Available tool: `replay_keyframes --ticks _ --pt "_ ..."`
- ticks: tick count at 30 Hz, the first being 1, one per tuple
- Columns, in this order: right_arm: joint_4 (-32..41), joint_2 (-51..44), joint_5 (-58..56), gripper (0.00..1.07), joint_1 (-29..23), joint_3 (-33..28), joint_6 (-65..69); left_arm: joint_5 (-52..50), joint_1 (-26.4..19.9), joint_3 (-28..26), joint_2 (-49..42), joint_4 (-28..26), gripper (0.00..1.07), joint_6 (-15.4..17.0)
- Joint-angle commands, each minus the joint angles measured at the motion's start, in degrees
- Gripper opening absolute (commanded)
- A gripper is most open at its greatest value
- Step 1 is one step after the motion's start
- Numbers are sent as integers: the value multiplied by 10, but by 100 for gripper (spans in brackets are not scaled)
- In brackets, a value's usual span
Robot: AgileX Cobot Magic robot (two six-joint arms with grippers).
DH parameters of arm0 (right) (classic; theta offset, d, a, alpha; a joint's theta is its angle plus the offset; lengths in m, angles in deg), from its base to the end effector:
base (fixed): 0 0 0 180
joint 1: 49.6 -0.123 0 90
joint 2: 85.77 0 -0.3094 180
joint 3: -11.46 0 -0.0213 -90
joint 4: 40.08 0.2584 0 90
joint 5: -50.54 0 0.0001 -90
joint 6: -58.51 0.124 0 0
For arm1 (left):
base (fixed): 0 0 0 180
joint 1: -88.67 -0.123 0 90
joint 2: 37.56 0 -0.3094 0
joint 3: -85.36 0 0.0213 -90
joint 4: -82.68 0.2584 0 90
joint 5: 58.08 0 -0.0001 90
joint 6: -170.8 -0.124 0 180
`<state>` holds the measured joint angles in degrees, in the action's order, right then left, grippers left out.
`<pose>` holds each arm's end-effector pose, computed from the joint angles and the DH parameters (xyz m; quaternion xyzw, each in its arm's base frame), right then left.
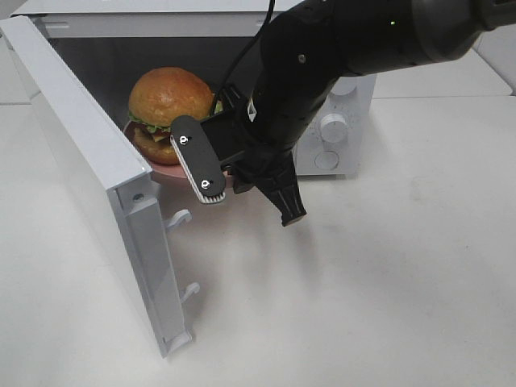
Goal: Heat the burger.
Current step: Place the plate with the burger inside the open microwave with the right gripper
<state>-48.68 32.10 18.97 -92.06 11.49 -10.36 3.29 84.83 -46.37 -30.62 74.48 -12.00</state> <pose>0.3359 0.2942 0.1885 -0.8232 0.5002 -0.1134 0.2436 0.0042 -0.0153 0.2707 -0.0039 0.8485 -0.0409 0.5275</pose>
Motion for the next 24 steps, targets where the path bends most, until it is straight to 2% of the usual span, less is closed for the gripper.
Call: replay_keyframes --ticks 1,7,19,24 --pt "-14 7 16 0 5 31 25 0 2 0 -11 -1 100 1" --pt "-15 46 -2 0 5 85 43 0 2 0 -11 -1 100 1" --pt "-98 123 -46 1 3 198 156 0 2 0 -11 -1 100 1" --pt "-101 143 -53 1 3 232 174 0 2 0 -11 -1 100 1"
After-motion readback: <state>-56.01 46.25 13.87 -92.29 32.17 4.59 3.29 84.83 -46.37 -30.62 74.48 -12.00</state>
